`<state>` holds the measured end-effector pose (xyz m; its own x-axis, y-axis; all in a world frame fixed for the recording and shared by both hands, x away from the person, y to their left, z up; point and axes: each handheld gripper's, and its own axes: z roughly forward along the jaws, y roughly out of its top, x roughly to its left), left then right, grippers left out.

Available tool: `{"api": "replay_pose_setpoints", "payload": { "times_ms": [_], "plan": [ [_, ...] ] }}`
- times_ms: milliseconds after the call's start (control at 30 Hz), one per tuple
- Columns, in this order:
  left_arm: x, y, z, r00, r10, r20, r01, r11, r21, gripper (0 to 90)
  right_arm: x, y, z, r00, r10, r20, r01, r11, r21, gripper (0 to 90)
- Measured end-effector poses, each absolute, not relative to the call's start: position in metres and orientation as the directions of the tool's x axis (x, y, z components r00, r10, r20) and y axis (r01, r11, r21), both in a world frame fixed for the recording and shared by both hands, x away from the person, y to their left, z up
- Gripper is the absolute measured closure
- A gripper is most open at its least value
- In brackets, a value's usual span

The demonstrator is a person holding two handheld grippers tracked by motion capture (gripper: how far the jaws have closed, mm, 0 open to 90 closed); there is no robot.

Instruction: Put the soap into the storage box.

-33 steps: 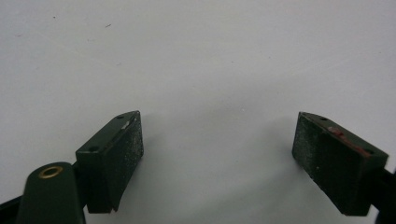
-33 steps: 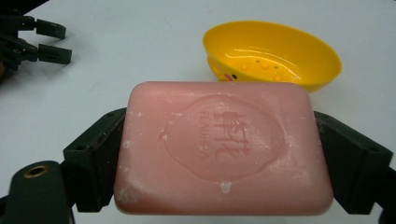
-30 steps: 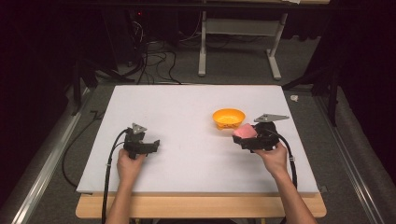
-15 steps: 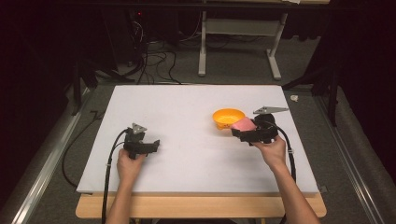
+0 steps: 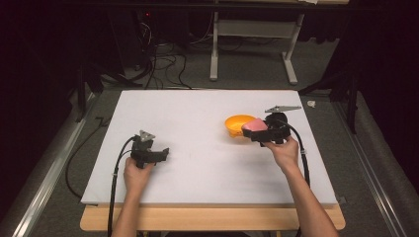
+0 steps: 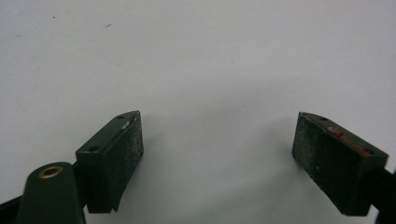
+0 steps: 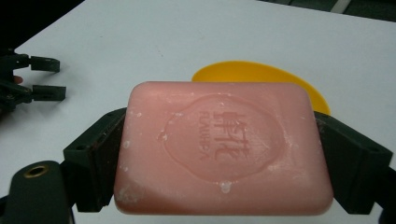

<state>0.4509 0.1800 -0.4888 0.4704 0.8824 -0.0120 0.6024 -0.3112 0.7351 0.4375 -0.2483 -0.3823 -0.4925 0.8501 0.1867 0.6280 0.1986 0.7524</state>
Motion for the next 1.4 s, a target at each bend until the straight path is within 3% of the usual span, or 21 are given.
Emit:
{"api": "replay_pose_setpoints", "payload": {
  "times_ms": [1400],
  "plan": [
    [0.451, 0.180, -0.489, 0.472, 0.882, -0.010, 0.602, -0.313, 0.735, 16.9, 0.496, -0.223, -0.401, -0.356, 0.919, 0.169, 0.742, 0.168, 0.649, 13.7]
  ]
}}
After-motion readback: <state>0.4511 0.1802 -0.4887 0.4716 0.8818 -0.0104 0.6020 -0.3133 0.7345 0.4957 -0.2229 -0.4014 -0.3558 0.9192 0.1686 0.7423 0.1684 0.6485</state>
